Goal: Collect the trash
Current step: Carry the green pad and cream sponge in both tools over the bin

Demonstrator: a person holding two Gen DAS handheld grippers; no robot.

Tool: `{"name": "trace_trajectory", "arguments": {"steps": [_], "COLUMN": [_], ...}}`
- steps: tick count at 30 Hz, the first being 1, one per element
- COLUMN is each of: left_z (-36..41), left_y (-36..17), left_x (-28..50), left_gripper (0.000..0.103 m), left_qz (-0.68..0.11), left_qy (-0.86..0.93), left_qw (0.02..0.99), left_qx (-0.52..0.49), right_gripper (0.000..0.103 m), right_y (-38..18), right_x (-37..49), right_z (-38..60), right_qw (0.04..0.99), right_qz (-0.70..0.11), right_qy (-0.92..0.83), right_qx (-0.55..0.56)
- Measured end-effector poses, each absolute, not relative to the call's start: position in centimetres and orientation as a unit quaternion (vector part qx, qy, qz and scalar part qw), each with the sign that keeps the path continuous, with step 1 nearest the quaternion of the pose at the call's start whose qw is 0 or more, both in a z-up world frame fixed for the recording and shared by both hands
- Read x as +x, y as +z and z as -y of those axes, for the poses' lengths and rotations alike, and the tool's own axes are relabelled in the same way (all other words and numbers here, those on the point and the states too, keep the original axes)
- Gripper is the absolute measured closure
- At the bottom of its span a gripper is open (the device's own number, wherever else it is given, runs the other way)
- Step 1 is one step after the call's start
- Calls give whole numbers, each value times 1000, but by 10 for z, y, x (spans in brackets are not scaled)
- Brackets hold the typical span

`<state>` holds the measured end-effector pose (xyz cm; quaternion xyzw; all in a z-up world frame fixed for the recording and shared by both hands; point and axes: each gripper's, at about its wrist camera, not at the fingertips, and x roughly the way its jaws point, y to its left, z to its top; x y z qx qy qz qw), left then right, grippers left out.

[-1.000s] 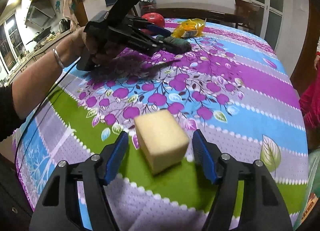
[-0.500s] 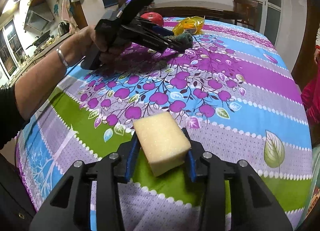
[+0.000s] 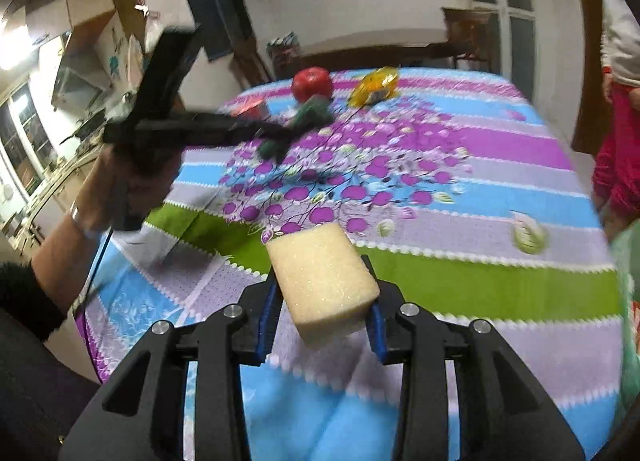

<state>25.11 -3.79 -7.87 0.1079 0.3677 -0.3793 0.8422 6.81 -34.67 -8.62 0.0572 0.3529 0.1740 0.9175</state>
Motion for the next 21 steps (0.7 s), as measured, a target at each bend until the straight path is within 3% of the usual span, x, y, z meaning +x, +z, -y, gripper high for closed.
{"name": "trace_trajectory", "arguments": {"steps": [9,21], "left_z": [75,249], "left_y": [-59,11], "left_x": [171,119], "left_gripper": [82,82], "left_qz": [-366,-317], "left_qy": [-387,-468], "left_qw": [843,815], "left_qx": [76,131], "right_gripper": [68,68], "right_y": [-49,7], "right_x": [38,-7], "right_z": [394,534], "right_qw": [934,941], "right_qz": [-329,-315], "right_qy": [119,-39], "right_qx": [77,113]}}
